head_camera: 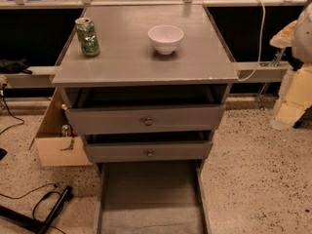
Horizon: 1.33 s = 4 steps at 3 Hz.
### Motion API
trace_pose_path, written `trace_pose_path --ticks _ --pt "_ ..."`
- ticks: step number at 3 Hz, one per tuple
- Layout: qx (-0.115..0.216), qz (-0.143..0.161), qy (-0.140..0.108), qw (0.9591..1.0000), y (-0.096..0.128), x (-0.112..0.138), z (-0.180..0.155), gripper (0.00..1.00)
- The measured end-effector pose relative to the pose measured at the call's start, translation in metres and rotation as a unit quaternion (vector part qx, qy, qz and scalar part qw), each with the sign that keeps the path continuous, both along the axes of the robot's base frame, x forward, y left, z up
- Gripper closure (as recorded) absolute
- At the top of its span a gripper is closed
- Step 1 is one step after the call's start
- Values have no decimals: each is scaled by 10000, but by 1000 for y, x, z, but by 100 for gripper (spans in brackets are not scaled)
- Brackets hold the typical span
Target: Place green can into bottom drawer
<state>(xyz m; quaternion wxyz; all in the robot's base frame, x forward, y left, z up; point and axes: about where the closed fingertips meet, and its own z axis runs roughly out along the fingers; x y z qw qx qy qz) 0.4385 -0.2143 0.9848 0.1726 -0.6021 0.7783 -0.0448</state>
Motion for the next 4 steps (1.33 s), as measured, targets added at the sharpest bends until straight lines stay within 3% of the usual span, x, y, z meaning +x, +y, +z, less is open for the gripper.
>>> trace_pose_path --ticks 1,2,3,4 --pt "0 0 0 10000 0 0 0 0" --pt "506 -3 -237 9984 3 25 -1 0" --pt "1631 142 -694 9841 15 92 1 0" --pt "2884 555 -1134 9491 56 161 13 0"
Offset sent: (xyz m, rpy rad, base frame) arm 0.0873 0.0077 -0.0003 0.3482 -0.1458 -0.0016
